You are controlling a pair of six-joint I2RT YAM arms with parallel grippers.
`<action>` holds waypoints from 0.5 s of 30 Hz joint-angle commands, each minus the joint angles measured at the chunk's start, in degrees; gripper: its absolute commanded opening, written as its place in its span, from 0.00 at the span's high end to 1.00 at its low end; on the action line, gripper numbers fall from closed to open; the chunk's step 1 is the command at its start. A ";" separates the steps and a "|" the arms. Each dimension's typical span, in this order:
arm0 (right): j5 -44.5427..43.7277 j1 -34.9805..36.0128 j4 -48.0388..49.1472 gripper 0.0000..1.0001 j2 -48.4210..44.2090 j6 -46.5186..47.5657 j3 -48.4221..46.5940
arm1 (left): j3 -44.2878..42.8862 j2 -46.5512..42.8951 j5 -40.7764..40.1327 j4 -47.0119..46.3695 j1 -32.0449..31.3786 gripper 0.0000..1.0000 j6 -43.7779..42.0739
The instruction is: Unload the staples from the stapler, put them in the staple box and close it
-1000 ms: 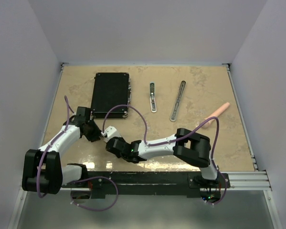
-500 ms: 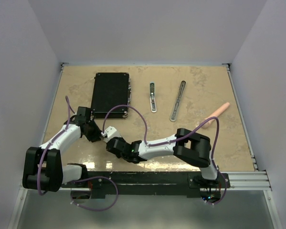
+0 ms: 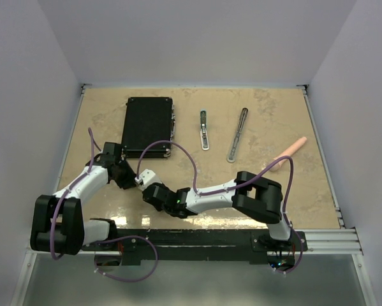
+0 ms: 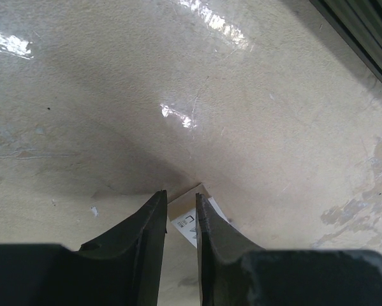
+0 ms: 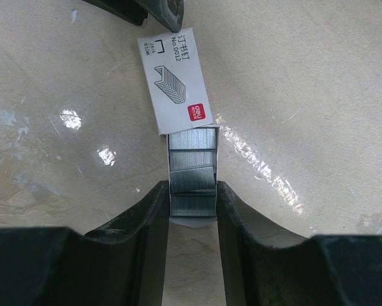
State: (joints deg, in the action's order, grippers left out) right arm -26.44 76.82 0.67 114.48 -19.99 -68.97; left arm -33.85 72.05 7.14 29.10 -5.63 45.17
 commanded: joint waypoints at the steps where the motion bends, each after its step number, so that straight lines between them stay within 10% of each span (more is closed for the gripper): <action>1: 1.83 -0.17 0.65 0.65 -1.89 1.53 1.29 | 0.62 0.46 1.83 -1.94 0.44 0.71 -1.13; 15: 3.32 -0.26 0.30 0.63 -0.40 3.46 -0.46 | 0.80 0.81 3.50 -2.30 0.44 0.72 -1.57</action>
State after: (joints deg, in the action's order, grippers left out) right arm -24.97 76.73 1.41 114.34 -17.67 -68.64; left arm -33.85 73.19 8.38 27.57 -5.63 44.36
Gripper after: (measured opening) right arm 0.365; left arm 0.281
